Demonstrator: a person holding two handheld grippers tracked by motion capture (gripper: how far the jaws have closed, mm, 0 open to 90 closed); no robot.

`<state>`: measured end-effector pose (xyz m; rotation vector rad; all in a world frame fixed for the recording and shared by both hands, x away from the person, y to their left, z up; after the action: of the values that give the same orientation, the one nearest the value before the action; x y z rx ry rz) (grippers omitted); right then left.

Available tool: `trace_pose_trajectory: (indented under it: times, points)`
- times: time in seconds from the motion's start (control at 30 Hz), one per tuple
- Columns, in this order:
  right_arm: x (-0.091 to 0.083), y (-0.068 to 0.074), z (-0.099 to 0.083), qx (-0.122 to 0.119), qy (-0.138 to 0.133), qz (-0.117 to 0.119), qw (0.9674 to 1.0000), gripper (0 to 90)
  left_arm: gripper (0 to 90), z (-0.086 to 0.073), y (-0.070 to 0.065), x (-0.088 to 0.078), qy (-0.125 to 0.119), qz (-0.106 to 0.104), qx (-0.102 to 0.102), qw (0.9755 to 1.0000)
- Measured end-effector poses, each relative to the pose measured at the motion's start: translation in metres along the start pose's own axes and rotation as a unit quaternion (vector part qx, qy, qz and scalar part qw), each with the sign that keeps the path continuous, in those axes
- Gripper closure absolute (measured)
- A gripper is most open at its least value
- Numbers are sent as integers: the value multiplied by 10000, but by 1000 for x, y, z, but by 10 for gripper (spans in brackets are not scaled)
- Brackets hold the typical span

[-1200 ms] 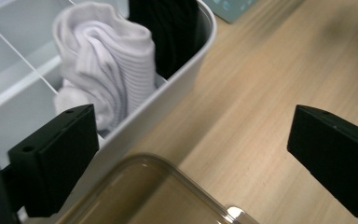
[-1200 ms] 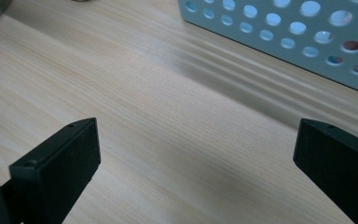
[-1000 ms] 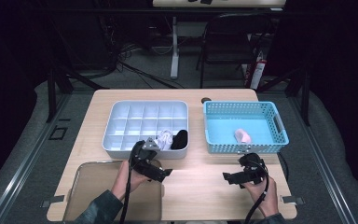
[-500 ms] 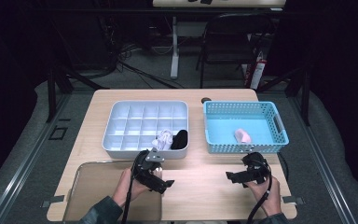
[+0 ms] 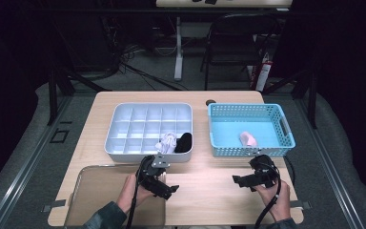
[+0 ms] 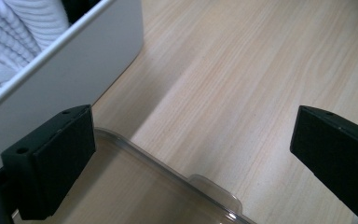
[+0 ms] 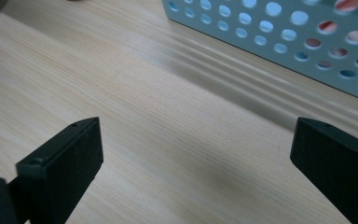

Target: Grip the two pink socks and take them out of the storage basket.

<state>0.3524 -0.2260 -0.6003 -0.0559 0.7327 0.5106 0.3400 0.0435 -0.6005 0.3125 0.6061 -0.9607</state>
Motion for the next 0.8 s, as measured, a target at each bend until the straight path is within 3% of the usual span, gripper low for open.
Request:
trace_pose_trajectory:
  times: [0.17, 0.43, 0.8]
  points:
    - [-7, -1, 7, -15, -118, -63, 9999, 43, 2, -4, 0, -1, -52, -27, -112, 9999]
    - [-15, -3, 15, 4, -180, 1, 9998, 57, 1, -6, 10, -5, -157, 103, -308, 9994]
    - [-18, -17, 33, 120, -204, 174, 9996, 62, 0, -8, 11, -3, -55, 150, -209, 9997]
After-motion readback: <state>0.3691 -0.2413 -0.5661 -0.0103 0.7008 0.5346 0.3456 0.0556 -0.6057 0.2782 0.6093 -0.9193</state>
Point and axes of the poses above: each handheld gripper's, and its own axes: x roughly forward along the jaws, z roughly out of its top, y roughly to its left, the point moved 10 cm from there along x, roughly forward along the jaws, and after that the axes turned 14 degrees about -y, right-handed, at the moved point
